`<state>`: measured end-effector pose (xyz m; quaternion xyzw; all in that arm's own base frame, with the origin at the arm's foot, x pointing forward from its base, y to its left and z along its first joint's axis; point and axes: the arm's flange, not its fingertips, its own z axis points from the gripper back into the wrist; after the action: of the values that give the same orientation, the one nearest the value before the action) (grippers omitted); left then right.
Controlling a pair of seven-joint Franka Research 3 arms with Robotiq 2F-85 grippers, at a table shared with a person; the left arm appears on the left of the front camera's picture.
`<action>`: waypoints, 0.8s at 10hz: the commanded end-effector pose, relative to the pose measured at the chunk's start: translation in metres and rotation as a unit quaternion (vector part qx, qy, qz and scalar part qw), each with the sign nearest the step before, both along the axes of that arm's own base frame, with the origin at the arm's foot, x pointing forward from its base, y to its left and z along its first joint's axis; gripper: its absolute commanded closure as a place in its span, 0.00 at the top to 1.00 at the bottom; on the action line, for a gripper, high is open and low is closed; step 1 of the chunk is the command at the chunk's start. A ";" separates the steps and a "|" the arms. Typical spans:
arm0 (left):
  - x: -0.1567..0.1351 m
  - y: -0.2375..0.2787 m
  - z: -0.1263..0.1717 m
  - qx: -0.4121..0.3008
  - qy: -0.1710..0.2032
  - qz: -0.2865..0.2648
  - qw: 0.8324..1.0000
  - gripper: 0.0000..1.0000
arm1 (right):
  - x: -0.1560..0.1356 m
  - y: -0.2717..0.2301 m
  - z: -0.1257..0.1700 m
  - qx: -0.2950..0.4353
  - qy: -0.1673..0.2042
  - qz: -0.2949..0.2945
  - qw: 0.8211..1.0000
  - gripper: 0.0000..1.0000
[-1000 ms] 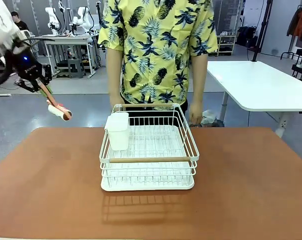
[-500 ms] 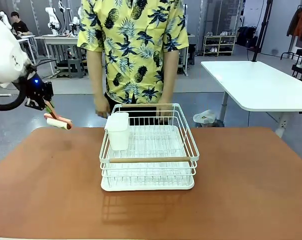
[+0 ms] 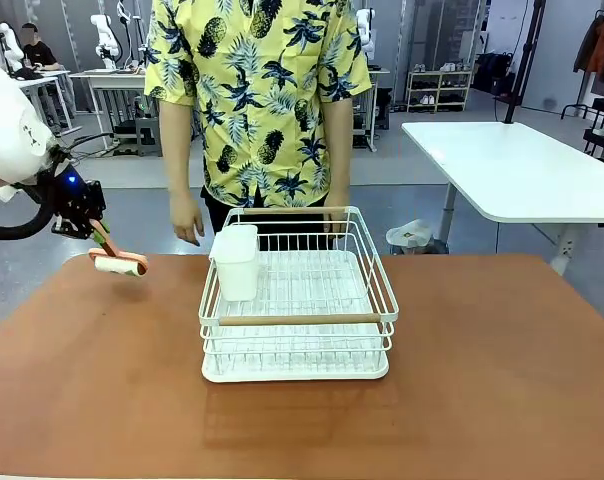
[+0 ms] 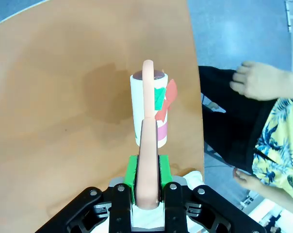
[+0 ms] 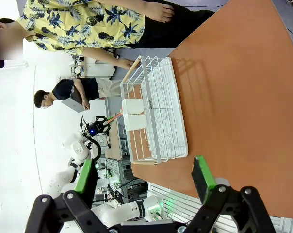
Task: Clean the table.
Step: Place the Lint Roller down when the Dish drying rack is positioned in the middle of the table.
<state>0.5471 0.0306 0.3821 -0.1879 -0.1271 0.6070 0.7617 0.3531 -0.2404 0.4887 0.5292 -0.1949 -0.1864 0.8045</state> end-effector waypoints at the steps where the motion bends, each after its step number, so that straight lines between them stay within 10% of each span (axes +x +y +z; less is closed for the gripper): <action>1: -0.003 -0.003 -0.005 -0.018 0.022 0.002 1.000 0.22 | -0.002 0.000 0.003 0.002 -0.006 0.003 1.000 1.00; 7: -0.008 -0.002 -0.013 -0.020 0.055 0.019 0.998 0.22 | -0.002 0.000 0.003 0.002 -0.006 0.003 1.000 1.00; 8: -0.008 -0.002 -0.011 -0.019 0.058 0.018 0.998 0.48 | -0.002 0.000 0.003 0.002 -0.006 0.003 1.000 1.00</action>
<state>0.5420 0.0321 0.3635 -0.1753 -0.0892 0.6235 0.7567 0.3531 -0.2404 0.4887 0.5292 -0.1949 -0.1864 0.8045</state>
